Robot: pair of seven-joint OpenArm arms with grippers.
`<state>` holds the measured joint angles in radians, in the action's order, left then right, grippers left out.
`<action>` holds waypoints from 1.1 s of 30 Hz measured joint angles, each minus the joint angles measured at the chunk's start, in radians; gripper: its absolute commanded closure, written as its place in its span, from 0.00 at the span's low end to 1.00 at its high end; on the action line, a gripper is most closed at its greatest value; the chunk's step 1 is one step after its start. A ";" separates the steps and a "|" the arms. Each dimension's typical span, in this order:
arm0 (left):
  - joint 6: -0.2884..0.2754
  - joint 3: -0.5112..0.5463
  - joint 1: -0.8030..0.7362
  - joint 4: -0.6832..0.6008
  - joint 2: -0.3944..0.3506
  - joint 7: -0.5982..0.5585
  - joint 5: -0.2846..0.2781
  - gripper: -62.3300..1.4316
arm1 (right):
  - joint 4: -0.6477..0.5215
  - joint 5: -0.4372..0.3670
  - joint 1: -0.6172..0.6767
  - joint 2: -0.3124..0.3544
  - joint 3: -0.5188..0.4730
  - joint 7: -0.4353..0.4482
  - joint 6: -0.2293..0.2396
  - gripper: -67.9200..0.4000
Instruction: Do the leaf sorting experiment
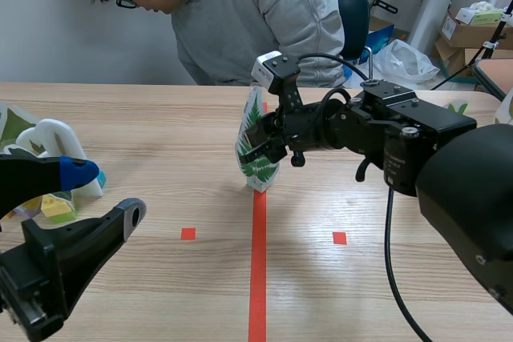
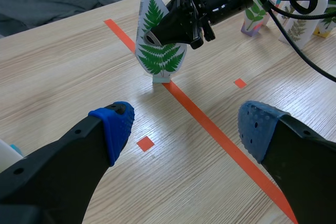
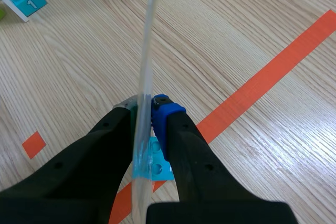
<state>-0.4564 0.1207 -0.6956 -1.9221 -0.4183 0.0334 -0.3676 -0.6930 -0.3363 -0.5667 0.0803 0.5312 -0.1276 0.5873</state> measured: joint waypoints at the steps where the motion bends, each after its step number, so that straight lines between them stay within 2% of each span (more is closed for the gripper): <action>1: 0.000 0.000 0.000 0.000 0.000 0.000 0.000 0.29 | 0.000 0.000 0.000 0.000 0.000 0.000 0.000 0.97; 8: 0.000 0.000 0.000 0.000 0.000 0.000 0.000 0.29 | -0.007 -0.004 0.000 0.000 -0.058 -0.043 0.000 0.97; 12: 0.000 0.000 0.000 0.000 0.000 0.000 0.000 0.29 | -0.064 -0.028 0.012 0.002 -0.121 -0.092 -0.001 0.97; 18: 0.000 0.000 0.000 0.000 0.000 0.000 0.000 0.29 | -0.178 -0.049 0.061 0.009 -0.188 -0.165 -0.088 0.97; 22: 0.000 0.000 0.000 0.000 0.000 0.000 0.000 0.29 | -0.213 -0.049 0.120 0.011 -0.230 -0.174 -0.132 0.97; 28: 0.000 0.000 0.000 0.000 0.000 0.000 0.000 0.29 | -0.283 -0.050 0.217 0.035 -0.274 -0.187 -0.144 0.97; 33: 0.000 0.000 0.000 0.000 0.000 0.000 -0.001 0.29 | -0.360 -0.049 0.285 0.105 -0.342 -0.190 -0.151 0.97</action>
<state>-0.4568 0.1207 -0.6952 -1.9221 -0.4183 0.0330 -0.3683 -1.0531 -0.3855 -0.2813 0.1856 0.1894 -0.3172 0.4366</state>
